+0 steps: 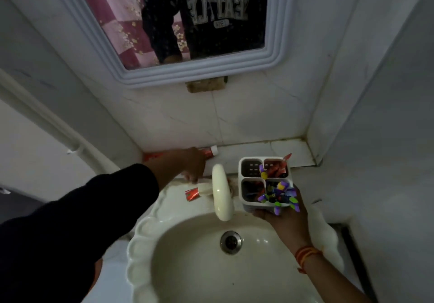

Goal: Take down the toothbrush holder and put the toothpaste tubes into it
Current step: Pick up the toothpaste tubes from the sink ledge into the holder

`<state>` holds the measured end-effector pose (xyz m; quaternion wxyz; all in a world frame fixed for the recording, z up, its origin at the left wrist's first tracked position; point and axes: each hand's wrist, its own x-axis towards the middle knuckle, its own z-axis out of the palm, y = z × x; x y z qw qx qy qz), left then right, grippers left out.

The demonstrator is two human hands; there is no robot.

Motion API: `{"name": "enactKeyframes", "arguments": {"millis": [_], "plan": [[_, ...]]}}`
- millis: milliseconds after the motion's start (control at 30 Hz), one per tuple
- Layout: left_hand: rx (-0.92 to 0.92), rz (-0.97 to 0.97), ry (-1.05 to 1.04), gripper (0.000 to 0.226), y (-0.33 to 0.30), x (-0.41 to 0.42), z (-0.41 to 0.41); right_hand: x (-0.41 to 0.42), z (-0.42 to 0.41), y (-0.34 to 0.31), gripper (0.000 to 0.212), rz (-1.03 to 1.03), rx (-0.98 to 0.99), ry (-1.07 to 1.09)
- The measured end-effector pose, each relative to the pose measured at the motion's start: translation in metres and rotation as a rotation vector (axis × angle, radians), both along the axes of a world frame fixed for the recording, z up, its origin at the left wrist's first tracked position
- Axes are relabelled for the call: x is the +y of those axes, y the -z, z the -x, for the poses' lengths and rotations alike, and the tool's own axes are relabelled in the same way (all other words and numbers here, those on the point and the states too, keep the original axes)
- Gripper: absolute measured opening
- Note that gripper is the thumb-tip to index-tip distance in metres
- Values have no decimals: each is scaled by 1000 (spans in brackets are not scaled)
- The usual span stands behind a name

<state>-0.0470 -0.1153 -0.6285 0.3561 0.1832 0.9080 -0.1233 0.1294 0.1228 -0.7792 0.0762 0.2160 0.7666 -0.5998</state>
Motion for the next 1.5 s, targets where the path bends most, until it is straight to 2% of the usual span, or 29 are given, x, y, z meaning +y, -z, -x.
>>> {"name": "enactKeyframes", "arguments": {"millis": [100,200,233,300,400,533,633,767,800,900,967,1000,1067,1100,1200,1300,1367,1433,1500], "plan": [[-26,111,41,42,37,-24,-15,0,-1,-4,101,25,40,9],[100,35,-9,53,49,-28,-22,-1,0,-13,78,87,92,47],[112,25,-14,54,54,-30,-24,-1,1,-15,78,91,123,48],[90,4,-28,52,59,-32,-28,-4,1,-21,83,143,191,29],[174,-76,-97,41,57,-39,-29,-9,1,-30,78,126,241,19],[355,-369,-276,29,30,-48,-22,-9,0,-36,78,170,248,3],[503,-640,-339,22,-13,-33,-24,-5,0,-25,75,168,170,57],[646,-837,-195,17,-81,8,-46,-10,-3,-37,67,202,113,70],[653,-891,-177,17,-98,16,-55,-10,-4,-40,66,242,104,90],[640,-1001,-113,17,-130,36,-80,-10,-4,-42,72,165,123,124],[597,-938,-38,17,-130,49,-91,-13,-7,-43,89,250,106,114],[572,-883,1,17,-125,55,-95,-13,-8,-49,90,233,126,116],[480,-775,34,20,-109,64,-100,-13,-8,-54,73,339,117,107],[428,-729,21,23,-101,66,-99,-15,-10,-62,71,322,162,118],[353,-759,-99,30,-86,60,-83,-17,-9,-67,77,310,278,134],[467,-812,-284,26,-63,36,-50,-16,-6,-58,76,344,260,122],[496,-678,-318,27,-31,18,-28,-14,-6,-58,78,390,245,104],[421,-463,-336,44,10,5,-10,-12,-4,-52,78,341,255,123],[360,-339,-325,52,45,0,0,-11,-4,-50,77,344,245,70]]}}
